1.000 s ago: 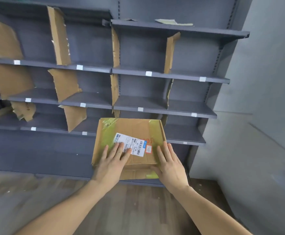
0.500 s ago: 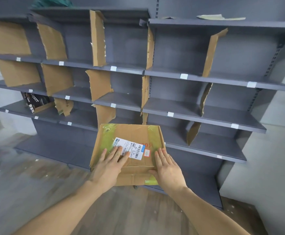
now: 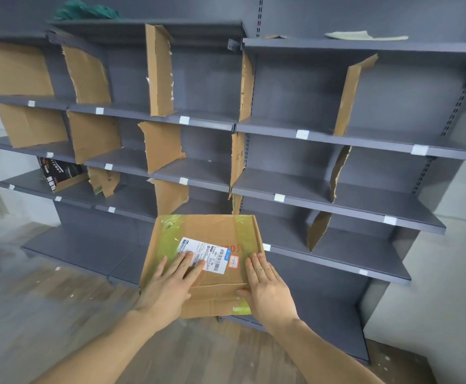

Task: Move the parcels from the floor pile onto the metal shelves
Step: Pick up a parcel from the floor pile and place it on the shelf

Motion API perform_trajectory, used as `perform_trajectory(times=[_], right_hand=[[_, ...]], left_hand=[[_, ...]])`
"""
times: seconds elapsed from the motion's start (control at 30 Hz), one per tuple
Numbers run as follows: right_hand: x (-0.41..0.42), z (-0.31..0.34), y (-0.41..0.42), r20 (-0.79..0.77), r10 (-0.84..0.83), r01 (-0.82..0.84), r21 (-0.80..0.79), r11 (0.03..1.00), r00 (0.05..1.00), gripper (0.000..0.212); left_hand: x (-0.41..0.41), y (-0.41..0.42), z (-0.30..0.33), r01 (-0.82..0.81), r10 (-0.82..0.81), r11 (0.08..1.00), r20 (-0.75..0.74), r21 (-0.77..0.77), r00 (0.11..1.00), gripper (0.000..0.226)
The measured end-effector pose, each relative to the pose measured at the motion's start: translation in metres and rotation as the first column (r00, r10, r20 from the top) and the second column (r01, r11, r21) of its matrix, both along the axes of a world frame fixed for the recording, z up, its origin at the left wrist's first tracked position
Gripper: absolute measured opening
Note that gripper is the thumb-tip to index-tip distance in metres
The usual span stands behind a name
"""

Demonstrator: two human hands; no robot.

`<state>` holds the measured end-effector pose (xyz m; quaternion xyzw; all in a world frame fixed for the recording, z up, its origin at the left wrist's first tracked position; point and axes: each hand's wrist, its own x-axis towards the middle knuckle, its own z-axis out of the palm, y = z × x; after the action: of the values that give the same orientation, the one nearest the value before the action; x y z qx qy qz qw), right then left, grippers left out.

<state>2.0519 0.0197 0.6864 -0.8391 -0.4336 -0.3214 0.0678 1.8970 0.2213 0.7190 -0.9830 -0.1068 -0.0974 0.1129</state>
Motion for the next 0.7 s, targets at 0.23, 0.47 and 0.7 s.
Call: perform_trajectory(times=[0.23,0.47,0.7], right_hand=[[0.032,0.008,-0.007,-0.050,-0.002,0.001,-0.020,1.000,0.999,0.065],[0.064,0.016,-0.020,-0.145,-0.007,0.003,-0.027,1.000,0.989,0.068],[0.088,0.029,-0.004,-0.377,-0.037,-0.045,-0.206,0.977,0.926,0.081]], left_hand=[[0.028,0.007,0.014,-0.162,0.155,0.985,-0.118,-0.055,0.981,0.117],[0.071,-0.006,0.012,-0.176,0.179,0.982,0.034,-0.070,0.983,0.093],[0.086,0.016,0.003,-0.192,0.193,0.980,0.003,-0.046,0.981,0.106]])
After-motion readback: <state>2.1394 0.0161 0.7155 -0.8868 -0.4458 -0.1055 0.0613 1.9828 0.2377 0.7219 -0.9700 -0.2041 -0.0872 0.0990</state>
